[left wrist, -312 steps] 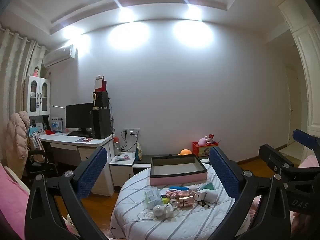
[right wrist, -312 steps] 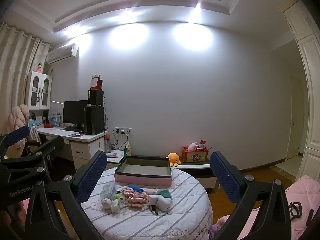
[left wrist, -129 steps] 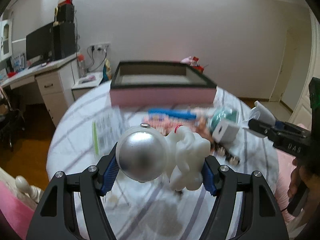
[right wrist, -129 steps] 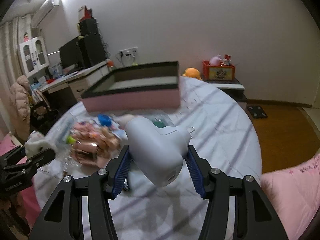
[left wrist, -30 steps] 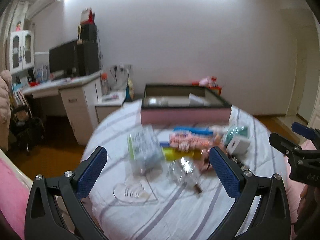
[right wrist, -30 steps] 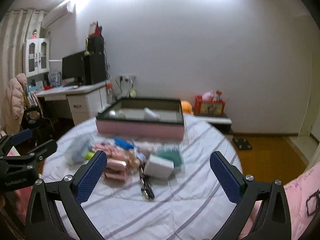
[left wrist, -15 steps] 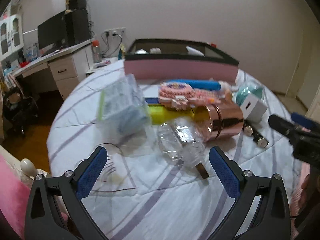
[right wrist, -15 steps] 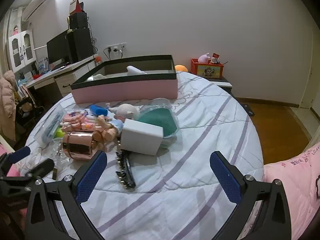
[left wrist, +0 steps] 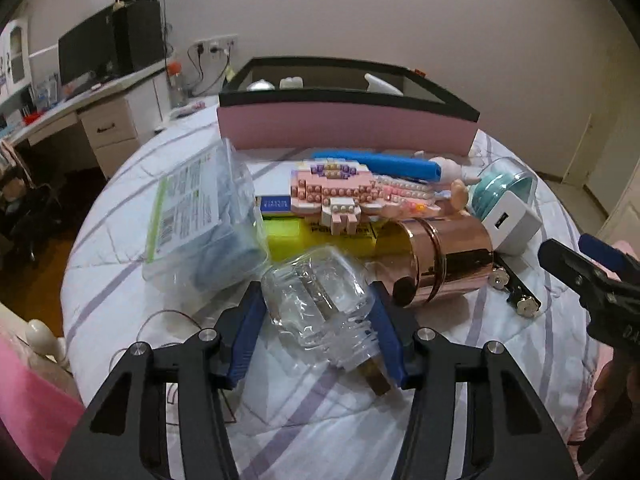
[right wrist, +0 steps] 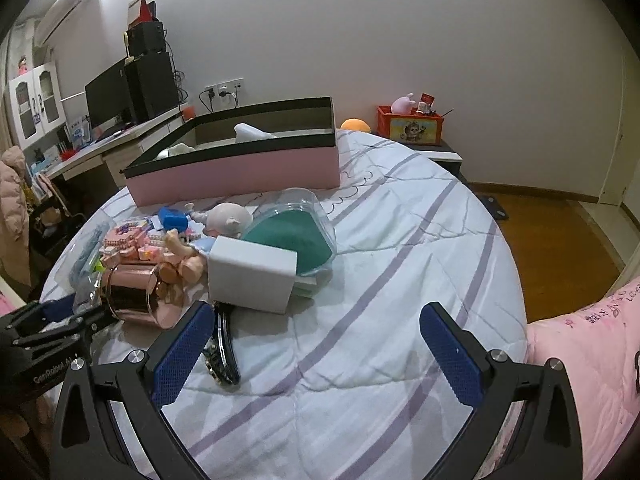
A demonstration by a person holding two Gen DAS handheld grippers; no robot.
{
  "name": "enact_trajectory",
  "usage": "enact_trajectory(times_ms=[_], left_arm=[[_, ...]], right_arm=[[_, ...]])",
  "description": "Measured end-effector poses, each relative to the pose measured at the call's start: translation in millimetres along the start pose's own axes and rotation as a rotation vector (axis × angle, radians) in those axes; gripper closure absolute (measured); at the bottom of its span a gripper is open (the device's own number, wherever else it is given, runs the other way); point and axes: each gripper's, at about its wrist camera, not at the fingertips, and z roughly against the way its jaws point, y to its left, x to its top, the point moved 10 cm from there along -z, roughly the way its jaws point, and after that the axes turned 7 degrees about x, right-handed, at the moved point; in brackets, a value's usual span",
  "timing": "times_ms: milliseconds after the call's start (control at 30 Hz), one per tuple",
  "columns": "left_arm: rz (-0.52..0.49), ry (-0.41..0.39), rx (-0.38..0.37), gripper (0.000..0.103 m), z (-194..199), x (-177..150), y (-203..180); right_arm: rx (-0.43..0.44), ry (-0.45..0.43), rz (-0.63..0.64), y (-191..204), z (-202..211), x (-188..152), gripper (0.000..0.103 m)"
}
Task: Organize rigid objects
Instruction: 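Grasp the clear plastic bottle with the left gripper while the right grasps the white plug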
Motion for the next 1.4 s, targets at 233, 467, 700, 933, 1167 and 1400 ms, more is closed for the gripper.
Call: enact_trajectory(times_ms=[233, 467, 700, 933, 1167, 1400], left_arm=[[-0.036, 0.006, -0.029, 0.050, 12, -10, 4], [-0.037, 0.001, -0.031, 0.050, 19, -6, 10], [-0.052, -0.019, -0.031, 0.050, 21, 0, 7], [-0.056, -0.051, -0.040, 0.050, 35, 5, 6], [-0.070, -0.056, -0.043, 0.050, 41, 3, 2], [-0.060, -0.048, -0.052, 0.050, 43, -3, 4]], right_arm=[[0.025, 0.010, -0.012, 11, -12, 8, 0.000], [0.072, 0.061, -0.063, 15, -36, 11, 0.010], [0.095, 0.104, -0.053, 19, -47, 7, 0.035], [0.074, 0.076, -0.030, 19, -30, 5, 0.035], [0.048, 0.079, 0.021, 23, -16, 0, 0.035], [-0.004, 0.082, 0.008, 1, -5, -7, 0.050]])
